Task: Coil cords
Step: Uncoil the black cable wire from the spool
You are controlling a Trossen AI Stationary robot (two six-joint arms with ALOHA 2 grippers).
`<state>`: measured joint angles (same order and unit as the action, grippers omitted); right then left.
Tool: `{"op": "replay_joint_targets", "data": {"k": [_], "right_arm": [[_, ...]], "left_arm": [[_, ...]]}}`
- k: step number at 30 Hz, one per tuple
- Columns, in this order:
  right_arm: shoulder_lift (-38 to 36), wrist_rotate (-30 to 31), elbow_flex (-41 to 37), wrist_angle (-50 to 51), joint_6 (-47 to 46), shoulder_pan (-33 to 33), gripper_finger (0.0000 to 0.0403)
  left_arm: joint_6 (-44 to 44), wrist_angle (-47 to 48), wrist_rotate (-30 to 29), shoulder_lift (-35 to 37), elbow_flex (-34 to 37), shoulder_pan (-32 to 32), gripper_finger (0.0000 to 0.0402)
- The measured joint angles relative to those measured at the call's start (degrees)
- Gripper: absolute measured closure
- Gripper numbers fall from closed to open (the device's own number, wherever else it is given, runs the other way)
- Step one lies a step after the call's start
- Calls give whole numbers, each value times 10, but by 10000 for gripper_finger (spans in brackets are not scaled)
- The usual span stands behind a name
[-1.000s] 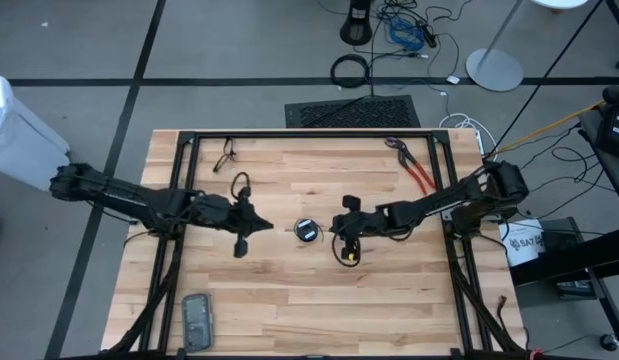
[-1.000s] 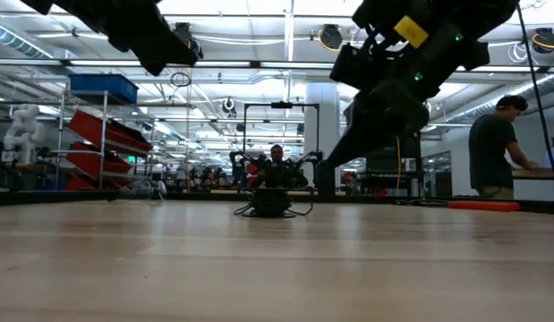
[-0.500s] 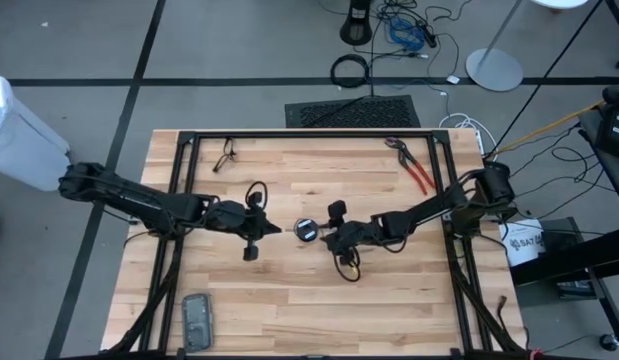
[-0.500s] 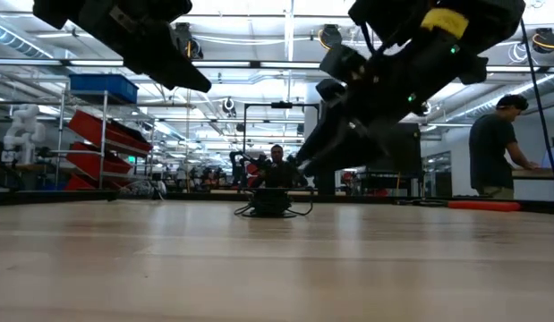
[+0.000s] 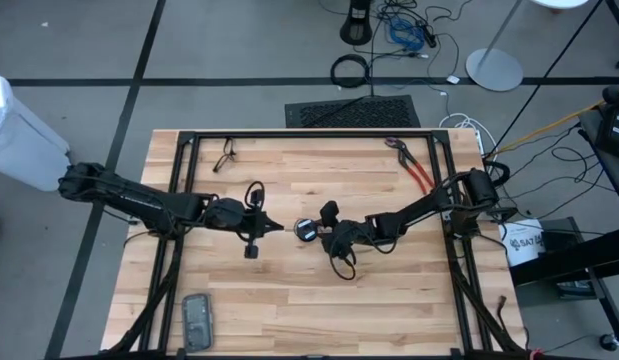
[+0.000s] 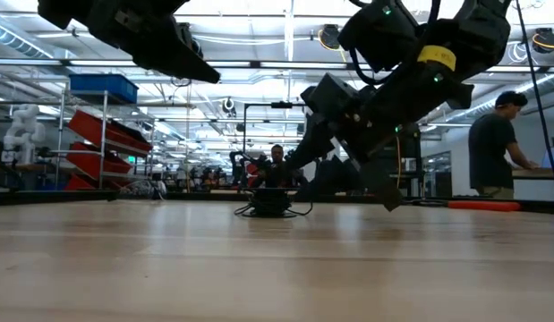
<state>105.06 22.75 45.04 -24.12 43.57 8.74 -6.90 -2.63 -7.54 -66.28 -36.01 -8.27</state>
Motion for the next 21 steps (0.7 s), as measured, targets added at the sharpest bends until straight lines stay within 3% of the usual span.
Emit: {"op": "replay_joint_targets", "data": {"k": [21], "right_arm": [[56, 28, 33, -34, 57, 5, 245]], "left_arm": [[1, 1, 0, 0, 0, 38, 401]]}}
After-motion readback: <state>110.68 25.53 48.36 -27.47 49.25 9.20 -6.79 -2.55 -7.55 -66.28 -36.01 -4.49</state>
